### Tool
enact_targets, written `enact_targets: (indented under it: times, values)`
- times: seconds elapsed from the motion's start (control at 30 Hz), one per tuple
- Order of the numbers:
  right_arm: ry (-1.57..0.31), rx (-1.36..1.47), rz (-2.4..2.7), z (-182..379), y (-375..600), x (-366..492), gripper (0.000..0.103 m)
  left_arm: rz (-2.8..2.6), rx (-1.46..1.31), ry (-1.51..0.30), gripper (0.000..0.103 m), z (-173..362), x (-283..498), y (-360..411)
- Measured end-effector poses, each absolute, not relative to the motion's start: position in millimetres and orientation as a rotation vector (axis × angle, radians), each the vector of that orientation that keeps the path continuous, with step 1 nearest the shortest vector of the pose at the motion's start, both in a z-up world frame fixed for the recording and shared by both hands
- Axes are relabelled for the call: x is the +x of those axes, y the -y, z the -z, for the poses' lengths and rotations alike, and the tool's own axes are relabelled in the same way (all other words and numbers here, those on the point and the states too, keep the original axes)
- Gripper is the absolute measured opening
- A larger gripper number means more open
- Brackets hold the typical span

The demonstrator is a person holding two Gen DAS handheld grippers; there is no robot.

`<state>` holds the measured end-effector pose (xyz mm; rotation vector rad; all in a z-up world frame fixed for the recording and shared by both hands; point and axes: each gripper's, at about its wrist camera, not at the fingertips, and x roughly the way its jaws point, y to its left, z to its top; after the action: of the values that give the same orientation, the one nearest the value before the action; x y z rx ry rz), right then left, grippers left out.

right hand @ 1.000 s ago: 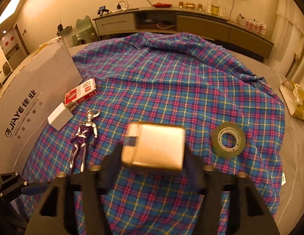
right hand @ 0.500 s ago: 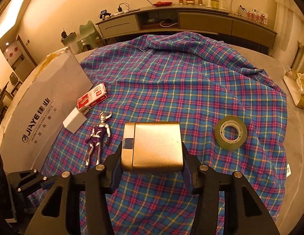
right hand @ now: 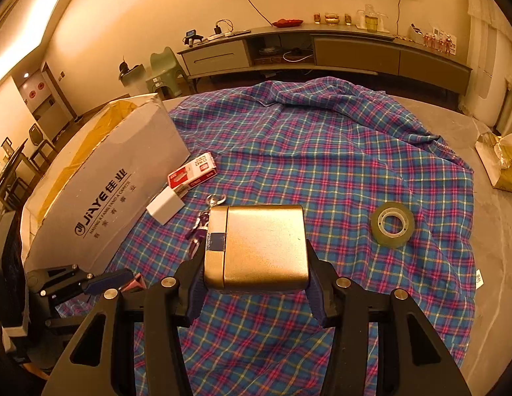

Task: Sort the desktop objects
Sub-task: 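Grasp the pink binder clip with the left tool while the right grasps the gold cube, then lift the binder clip and gold cube and carry both over the cardboard box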

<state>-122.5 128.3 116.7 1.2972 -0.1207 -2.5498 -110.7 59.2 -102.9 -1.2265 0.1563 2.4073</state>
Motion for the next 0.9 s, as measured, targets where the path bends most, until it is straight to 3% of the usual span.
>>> enact_targets:
  times: [0.9]
  values:
    - [0.031, 1.153, 2.607, -157.5, -77.3, -60.4, 0.052, -2.459, -1.032, 0.007, 0.024, 30.1, -97.1, -21.0]
